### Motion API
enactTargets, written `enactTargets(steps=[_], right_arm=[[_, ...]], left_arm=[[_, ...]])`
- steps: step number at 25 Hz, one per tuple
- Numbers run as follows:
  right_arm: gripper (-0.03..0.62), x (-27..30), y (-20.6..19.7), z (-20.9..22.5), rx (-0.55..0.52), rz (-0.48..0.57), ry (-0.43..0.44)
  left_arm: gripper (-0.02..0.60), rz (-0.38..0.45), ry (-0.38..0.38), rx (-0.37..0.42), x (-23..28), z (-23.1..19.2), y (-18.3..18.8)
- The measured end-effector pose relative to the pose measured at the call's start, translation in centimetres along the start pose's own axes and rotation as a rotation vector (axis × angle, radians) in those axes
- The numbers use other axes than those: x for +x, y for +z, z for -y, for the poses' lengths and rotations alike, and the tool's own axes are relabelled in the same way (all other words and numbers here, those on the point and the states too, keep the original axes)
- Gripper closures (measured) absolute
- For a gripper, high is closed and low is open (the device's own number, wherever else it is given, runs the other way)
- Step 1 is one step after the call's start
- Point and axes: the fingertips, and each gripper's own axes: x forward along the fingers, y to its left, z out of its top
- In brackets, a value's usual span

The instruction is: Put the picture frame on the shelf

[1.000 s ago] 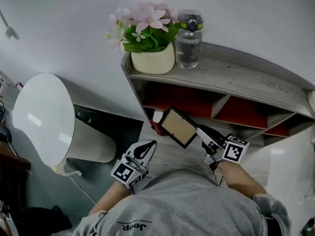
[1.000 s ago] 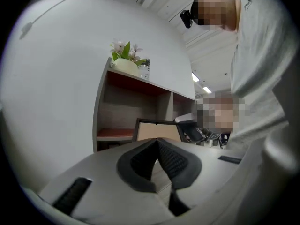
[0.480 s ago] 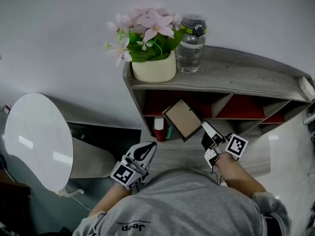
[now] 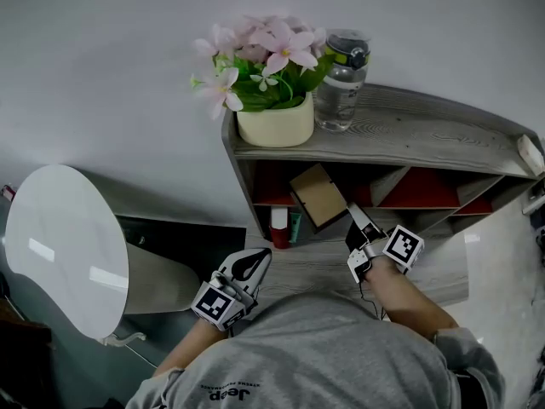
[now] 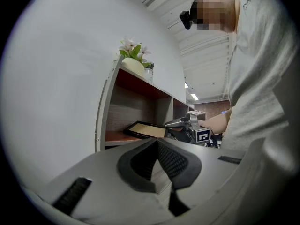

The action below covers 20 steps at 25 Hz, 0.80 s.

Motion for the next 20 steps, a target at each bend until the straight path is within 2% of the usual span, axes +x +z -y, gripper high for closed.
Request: enactTargets(steps=[6, 10, 14, 16, 17, 20], right_arm=[[0.497, 0.2, -0.6, 1.3, 0.052, 0.003, -0.096], [0.496, 1.3, -0.6, 0.1, 0.1, 0.016, -0.031], [0.493, 2.2, -0.9, -0.3, 0.119, 0.0, -0.064], [0.486, 2.6, -1.2, -0.7, 0.058, -0.027, -0.084], [0.478, 2.8, -1.3, -1.0, -0.007, -0.047, -0.089], [0.38, 3.5, -1.9, -2.2, -0.22, -0.123, -0.094]], left_arm=[[0.572, 0.003, 0.005, -0.015, -0.2, -0.2, -0.4], [0.573, 0.01, 0.003, -0.031, 0.0, 0.0, -0.5], [0.573, 0.01, -0.001, -0.034, 0.3, 0.2, -0.6], [0.574, 0.008, -0.001, -0.035, 0.4, 0.2, -0.6], [0.572, 0.006, -0.001, -0.036, 0.4, 0.2, -0.6], [0.574, 0.002, 0.0, -0.032, 0.4, 0.2, -0.6]])
